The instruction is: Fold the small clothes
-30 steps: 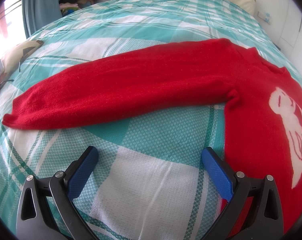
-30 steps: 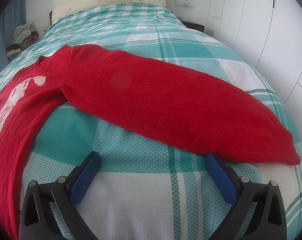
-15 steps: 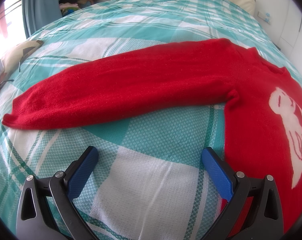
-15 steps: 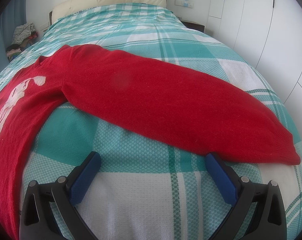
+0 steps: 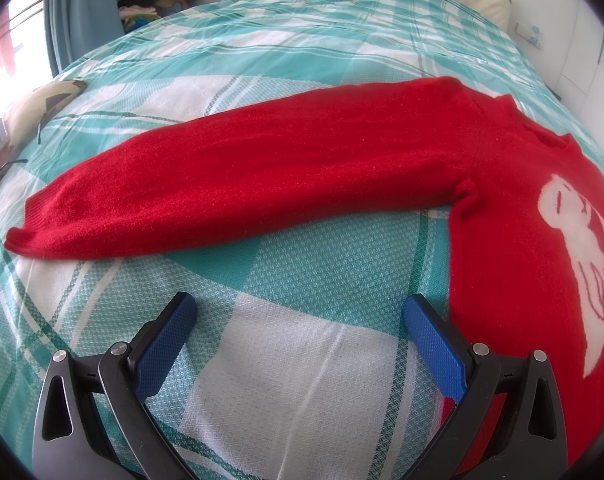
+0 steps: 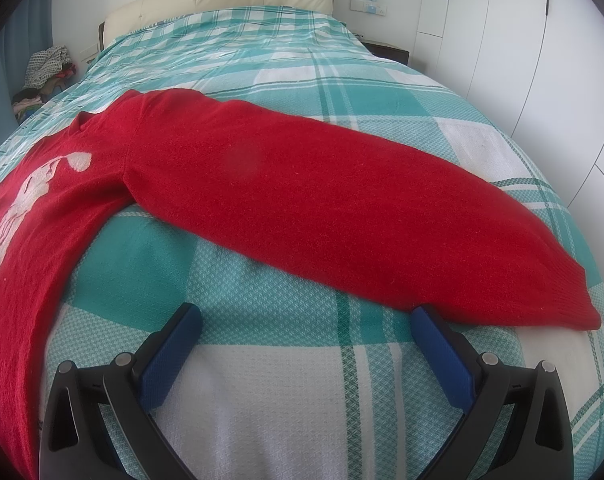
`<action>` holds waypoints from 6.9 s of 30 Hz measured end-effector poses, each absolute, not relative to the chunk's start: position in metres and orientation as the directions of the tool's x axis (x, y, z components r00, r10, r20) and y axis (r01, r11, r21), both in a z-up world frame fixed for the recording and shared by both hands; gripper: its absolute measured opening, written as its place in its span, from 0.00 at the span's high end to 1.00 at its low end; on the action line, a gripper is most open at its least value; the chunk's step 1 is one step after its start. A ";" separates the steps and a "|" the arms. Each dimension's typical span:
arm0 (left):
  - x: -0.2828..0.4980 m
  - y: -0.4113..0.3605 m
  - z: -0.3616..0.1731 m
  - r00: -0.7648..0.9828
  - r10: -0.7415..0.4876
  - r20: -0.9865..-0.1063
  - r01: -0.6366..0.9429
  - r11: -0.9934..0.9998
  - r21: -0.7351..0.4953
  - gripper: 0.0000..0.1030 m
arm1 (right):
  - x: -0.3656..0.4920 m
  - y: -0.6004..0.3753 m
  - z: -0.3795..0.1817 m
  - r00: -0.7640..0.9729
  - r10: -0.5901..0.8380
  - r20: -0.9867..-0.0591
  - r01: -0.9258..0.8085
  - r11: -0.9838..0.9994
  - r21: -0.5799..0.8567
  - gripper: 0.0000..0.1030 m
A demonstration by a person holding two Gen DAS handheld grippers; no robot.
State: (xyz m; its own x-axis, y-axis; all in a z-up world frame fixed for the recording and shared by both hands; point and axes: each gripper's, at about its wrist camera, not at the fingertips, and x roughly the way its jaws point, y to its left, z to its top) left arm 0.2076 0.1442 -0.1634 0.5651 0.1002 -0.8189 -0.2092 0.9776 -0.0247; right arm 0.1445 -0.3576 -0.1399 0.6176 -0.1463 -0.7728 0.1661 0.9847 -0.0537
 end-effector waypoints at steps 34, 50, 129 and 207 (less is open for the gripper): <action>0.207 0.144 -0.163 0.565 0.100 -0.819 -0.209 0.978 -0.025 0.00 | 0.145 -0.358 -0.140 0.618 -0.146 -0.773 0.166 0.985 -0.054 0.00; 0.207 0.144 -0.163 0.565 0.100 -0.819 -0.209 0.978 -0.025 0.00 | 0.148 -0.366 -0.137 0.601 -0.079 -0.796 0.138 0.990 0.006 0.00; 0.208 0.144 -0.164 0.566 0.101 -0.818 -0.209 0.978 -0.024 0.00 | 0.139 -0.304 -0.104 0.692 0.187 -0.698 -0.030 0.973 0.231 0.28; 0.273 0.056 0.042 0.528 -0.456 -0.716 0.189 0.885 -0.425 0.95 | 0.118 -0.341 -0.141 0.681 -0.021 -0.732 0.167 0.978 0.127 0.06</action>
